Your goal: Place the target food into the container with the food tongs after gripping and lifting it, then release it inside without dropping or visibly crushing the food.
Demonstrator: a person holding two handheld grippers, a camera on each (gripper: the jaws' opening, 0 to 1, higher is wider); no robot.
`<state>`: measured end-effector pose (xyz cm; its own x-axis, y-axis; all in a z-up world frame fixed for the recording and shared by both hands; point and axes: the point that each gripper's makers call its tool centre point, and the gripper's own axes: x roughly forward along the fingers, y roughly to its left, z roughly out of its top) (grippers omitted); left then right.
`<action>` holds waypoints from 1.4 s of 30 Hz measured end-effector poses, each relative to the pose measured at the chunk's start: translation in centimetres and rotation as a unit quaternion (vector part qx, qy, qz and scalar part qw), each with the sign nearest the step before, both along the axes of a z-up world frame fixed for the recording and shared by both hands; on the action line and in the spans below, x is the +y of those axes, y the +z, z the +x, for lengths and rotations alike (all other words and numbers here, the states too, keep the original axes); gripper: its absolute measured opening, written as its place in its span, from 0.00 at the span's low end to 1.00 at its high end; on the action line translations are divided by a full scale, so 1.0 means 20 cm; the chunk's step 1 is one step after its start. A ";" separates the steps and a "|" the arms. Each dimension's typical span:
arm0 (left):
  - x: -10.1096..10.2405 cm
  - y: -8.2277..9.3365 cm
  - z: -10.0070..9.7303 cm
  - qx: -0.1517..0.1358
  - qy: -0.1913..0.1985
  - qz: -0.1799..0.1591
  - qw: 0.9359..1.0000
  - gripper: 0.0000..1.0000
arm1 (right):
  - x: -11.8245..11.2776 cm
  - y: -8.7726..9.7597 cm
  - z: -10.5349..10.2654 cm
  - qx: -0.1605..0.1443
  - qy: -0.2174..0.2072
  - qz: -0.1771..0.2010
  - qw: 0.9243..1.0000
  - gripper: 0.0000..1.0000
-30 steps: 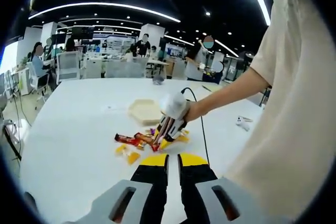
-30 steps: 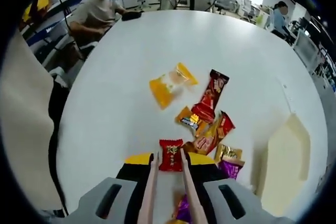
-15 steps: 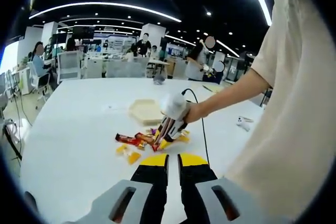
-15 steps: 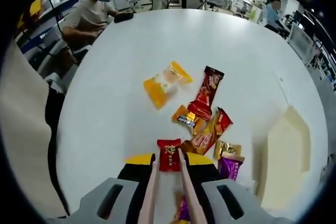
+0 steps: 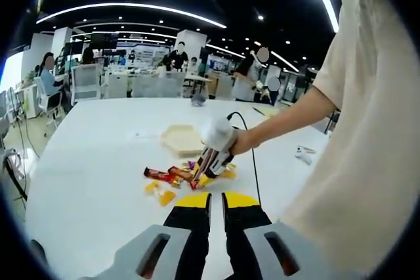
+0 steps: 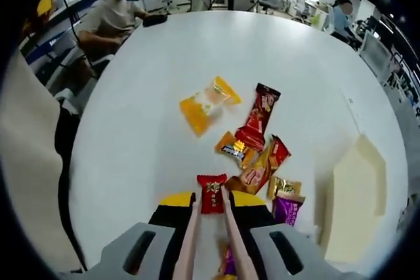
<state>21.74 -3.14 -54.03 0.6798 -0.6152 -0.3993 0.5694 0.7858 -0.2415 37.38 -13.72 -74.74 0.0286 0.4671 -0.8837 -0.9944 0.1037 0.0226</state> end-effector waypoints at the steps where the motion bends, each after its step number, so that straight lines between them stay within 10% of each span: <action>1: 0.00 0.00 0.00 0.000 0.000 0.000 1.000 0.04 | 0.00 0.00 0.00 0.000 -0.001 0.000 1.000 0.19; 42: -0.07 0.06 0.03 -0.030 -0.054 -0.003 0.998 0.06 | -0.10 0.29 0.09 -0.026 -0.109 0.062 0.992 0.20</action>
